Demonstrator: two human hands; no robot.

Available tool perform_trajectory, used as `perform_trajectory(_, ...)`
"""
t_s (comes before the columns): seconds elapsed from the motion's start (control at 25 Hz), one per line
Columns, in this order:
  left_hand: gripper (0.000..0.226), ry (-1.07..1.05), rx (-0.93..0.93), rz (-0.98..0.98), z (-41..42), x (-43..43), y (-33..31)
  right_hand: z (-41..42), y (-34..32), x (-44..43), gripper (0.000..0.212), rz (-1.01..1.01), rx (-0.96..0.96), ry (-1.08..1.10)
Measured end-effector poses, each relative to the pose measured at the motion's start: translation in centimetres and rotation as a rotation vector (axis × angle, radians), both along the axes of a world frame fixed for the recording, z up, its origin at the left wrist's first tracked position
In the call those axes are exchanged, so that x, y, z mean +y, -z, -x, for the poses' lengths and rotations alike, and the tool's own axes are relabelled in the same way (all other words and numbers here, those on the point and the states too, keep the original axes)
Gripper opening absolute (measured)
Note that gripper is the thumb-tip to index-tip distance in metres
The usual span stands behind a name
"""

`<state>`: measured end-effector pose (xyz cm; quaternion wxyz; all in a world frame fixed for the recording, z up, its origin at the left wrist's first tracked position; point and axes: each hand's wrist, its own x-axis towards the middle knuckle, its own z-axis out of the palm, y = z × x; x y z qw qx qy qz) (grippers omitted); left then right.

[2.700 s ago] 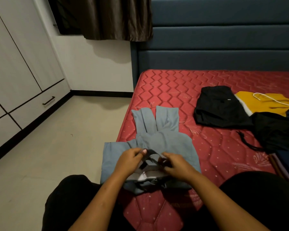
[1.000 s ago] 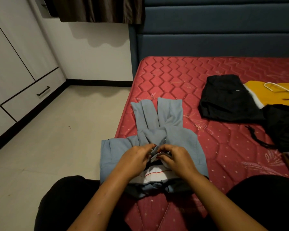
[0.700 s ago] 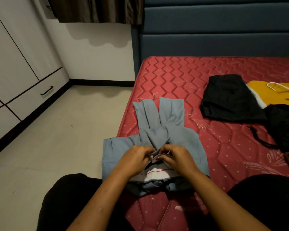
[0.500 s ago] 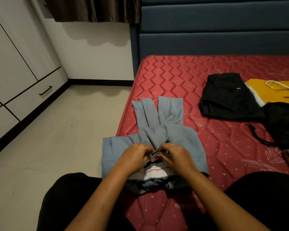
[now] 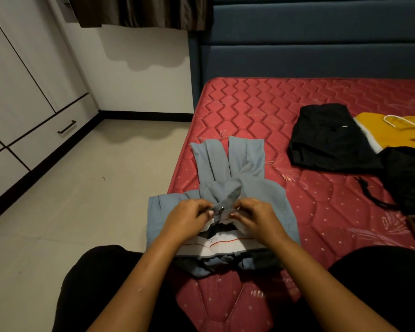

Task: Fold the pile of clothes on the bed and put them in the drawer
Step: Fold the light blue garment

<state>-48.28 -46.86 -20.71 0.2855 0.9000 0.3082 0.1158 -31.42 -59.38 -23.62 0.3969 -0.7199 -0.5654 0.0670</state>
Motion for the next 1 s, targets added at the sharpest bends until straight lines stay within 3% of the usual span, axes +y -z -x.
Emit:
perform_trajectory(0.16,0.014,-0.058,-0.061,-0.009,-0.4,-0.2,0.1,1.7,-0.3,-0.3,0.010,-0.062,-0.128,-0.108)
perform_trajectory(0.32,0.021,-0.015,-0.134,0.069,-1.3,-1.3,0.5,1.8,-0.4,0.0,0.018,-0.086,-0.236,-0.035)
perform_trajectory(0.48,0.019,0.007,-0.088,0.104,-1.0,-0.6,0.8,2.0,0.3,0.1,0.009,-0.005,-0.101,0.123)
perform_trajectory(0.6,0.021,0.001,-0.039,0.037,-0.8,-0.9,0.4,1.4,0.3,0.2,0.012,0.003,-0.042,0.066)
perform_trajectory(0.72,0.021,-0.004,-0.040,0.046,-0.8,-0.9,0.4,1.9,0.1,0.1,0.009,-0.038,-0.131,-0.010)
perform_trajectory(1.0,0.030,0.054,0.013,-0.032,-0.6,-1.1,-0.1,1.5,0.6,0.2,0.013,-0.001,-0.032,0.066)
